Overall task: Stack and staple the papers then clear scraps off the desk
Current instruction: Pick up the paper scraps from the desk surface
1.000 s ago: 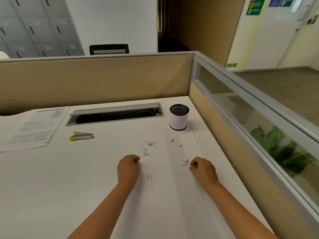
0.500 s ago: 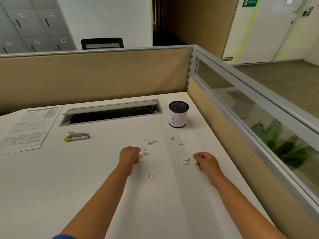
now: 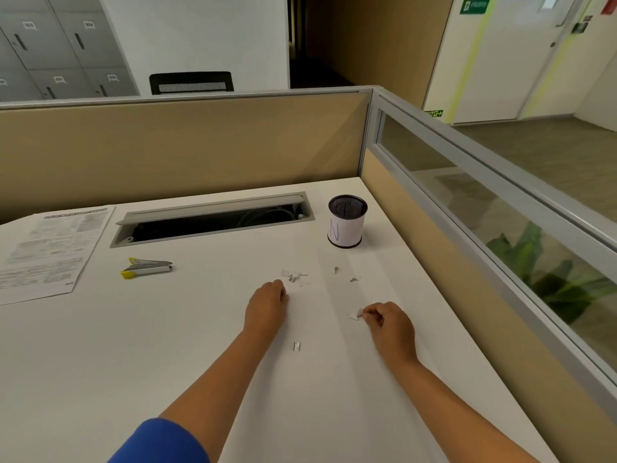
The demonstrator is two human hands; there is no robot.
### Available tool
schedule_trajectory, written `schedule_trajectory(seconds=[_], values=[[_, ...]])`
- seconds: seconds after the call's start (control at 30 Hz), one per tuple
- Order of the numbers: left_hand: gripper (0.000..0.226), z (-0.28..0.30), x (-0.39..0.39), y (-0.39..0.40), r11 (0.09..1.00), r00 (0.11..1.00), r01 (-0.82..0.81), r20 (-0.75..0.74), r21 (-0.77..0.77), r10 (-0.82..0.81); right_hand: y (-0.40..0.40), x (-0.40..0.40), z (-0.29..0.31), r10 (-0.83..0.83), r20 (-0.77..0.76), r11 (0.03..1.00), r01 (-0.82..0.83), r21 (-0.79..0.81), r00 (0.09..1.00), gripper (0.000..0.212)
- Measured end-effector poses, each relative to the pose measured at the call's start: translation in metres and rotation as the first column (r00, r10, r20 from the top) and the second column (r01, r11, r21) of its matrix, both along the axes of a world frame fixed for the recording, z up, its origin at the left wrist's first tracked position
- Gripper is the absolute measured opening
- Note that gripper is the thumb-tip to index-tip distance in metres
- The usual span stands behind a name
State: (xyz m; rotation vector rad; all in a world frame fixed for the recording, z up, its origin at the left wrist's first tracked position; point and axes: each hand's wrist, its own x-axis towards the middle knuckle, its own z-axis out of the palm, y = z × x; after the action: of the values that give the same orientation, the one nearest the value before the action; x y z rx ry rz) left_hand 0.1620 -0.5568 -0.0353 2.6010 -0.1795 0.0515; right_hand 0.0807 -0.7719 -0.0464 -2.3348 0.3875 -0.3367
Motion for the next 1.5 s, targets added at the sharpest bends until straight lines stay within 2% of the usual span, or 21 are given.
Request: schedule_trajectory(seconds=[0.1, 0.17, 0.2, 0.27, 0.33, 0.37, 0.4, 0.43, 0.5, 0.57, 0.7, 0.77, 0.83, 0.93, 1.0, 1.03, 1.13, 1.3, 1.37, 1.43, 1.5], values=[[0.014, -0.005, 0.0, 0.003, 0.997, 0.999, -0.028, 0.025, -0.078, 0.03, 0.002, -0.001, -0.005, -0.009, 0.02, 0.999, 0.01, -0.042, 1.0, 0.008], [0.015, -0.001, 0.003, 0.003, 0.934, 0.989, -0.149, -0.045, -0.324, 0.142, 0.002, -0.001, -0.006, -0.031, 0.034, 0.999, 0.031, -0.022, 0.999, 0.007], [0.015, 0.002, 0.004, 0.003, 0.85, 0.971, -0.239, -0.129, -0.47, 0.202, 0.002, -0.001, -0.007, -0.047, 0.042, 0.999, 0.047, 0.002, 0.998, 0.01], [0.015, 0.01, 0.005, 0.005, 0.574, 0.908, -0.416, -0.354, -0.706, 0.223, 0.002, -0.001, -0.007, -0.079, 0.052, 0.996, 0.077, 0.045, 0.996, 0.017], [0.018, 0.017, 0.005, 0.008, 0.14, 0.847, -0.532, -0.529, -0.835, 0.055, 0.003, -0.001, -0.007, -0.087, 0.046, 0.995, 0.084, 0.057, 0.995, 0.022], [0.02, 0.021, 0.003, 0.01, -0.076, 0.821, -0.571, -0.569, -0.818, -0.049, 0.003, -0.002, -0.007, -0.076, 0.041, 0.996, 0.074, 0.054, 0.996, 0.024], [0.018, 0.023, 0.002, 0.013, -0.215, 0.8, -0.598, -0.589, -0.772, -0.112, 0.004, -0.002, -0.006, -0.061, 0.033, 0.997, 0.059, 0.046, 0.998, 0.027], [0.014, 0.026, 0.001, 0.016, -0.265, 0.782, -0.62, -0.609, -0.738, -0.133, 0.005, -0.002, -0.006, -0.044, 0.025, 0.998, 0.043, 0.036, 0.999, 0.03], [0.01, 0.031, -0.002, 0.02, -0.23, 0.761, -0.647, -0.637, -0.727, -0.125, 0.005, 0.0, -0.006, -0.008, 0.018, 1.0, 0.008, 0.007, 1.0, 0.027], [0.016, 0.035, -0.005, 0.021, -0.071, 0.747, -0.663, -0.654, -0.745, -0.115, 0.005, 0.002, -0.007, 0.0, 0.022, 0.999, 0.001, -0.037, 1.0, 0.017], [0.017, 0.036, -0.018, 0.018, 0.476, 0.768, -0.533, -0.636, -0.699, -0.073, 0.003, 0.004, -0.008, -0.019, 0.063, 1.0, 0.021, -0.024, 0.998, 0.006], [0.012, 0.034, -0.027, 0.013, 0.791, 0.838, -0.303, -0.544, -0.532, -0.044, 0.002, 0.004, -0.005, -0.067, 0.102, 0.994, 0.057, 0.091, 0.993, 0.008], [0.015, 0.028, -0.038, 0.009, 0.953, 0.89, -0.046, -0.445, -0.299, -0.096, -0.003, 0.004, 0.0, -0.166, 0.099, 0.945, 0.13, 0.302, 0.981, 0.016], [0.029, 0.021, -0.05, 0.007, 0.982, 0.897, 0.079, -0.418, -0.172, -0.145, -0.016, 0.002, 0.01, -0.283, 0.065, 0.691, 0.156, 0.705, 0.957, 0.023], [0.028, 0.018, -0.053, 0.007, 0.983, 0.914, 0.11, -0.375, -0.144, -0.157, -0.023, 0.001, 0.016, -0.305, 0.026, 0.5, 0.137, 0.855, 0.952, 0.021], [0.026, 0.017, -0.054, 0.007, 0.984, 0.923, 0.115, -0.351, -0.136, -0.156, -0.026, 0.0, 0.018, -0.292, 0.003, 0.459, 0.137, 0.878, 0.956, 0.019], [0.017, 0.014, -0.056, 0.007, 0.986, 0.94, 0.095, -0.314, -0.135, -0.134, -0.029, -0.002, 0.019, -0.214, -0.025, 0.487, 0.129, 0.864, 0.976, 0.016], [0.004, 0.011, -0.06, 0.007, 0.988, 0.962, 0.143, -0.227, -0.062, -0.154, -0.028, -0.001, 0.017, -0.126, -0.091, 0.69, 0.153, 0.708, 0.988, 0.009], [0.005, 0.01, -0.059, 0.007, 0.987, 0.969, 0.151, -0.192, -0.051, -0.158, -0.027, 0.001, 0.017, -0.136, -0.131, 0.729, 0.188, 0.658, 0.982, 0.008], [0.008, 0.008, -0.059, 0.009, 0.988, 0.973, 0.142, -0.175, -0.063, -0.151, -0.028, 0.007, 0.019, -0.166, -0.192, 0.69, 0.253, 0.678, 0.967, 0.01], [0.012, 0.007, -0.057, 0.01, 0.99, 0.977, 0.115, -0.172, -0.085, -0.128, -0.031, 0.021, 0.028, -0.171, -0.282, 0.56, 0.329, 0.76, 0.944, 0.014]])
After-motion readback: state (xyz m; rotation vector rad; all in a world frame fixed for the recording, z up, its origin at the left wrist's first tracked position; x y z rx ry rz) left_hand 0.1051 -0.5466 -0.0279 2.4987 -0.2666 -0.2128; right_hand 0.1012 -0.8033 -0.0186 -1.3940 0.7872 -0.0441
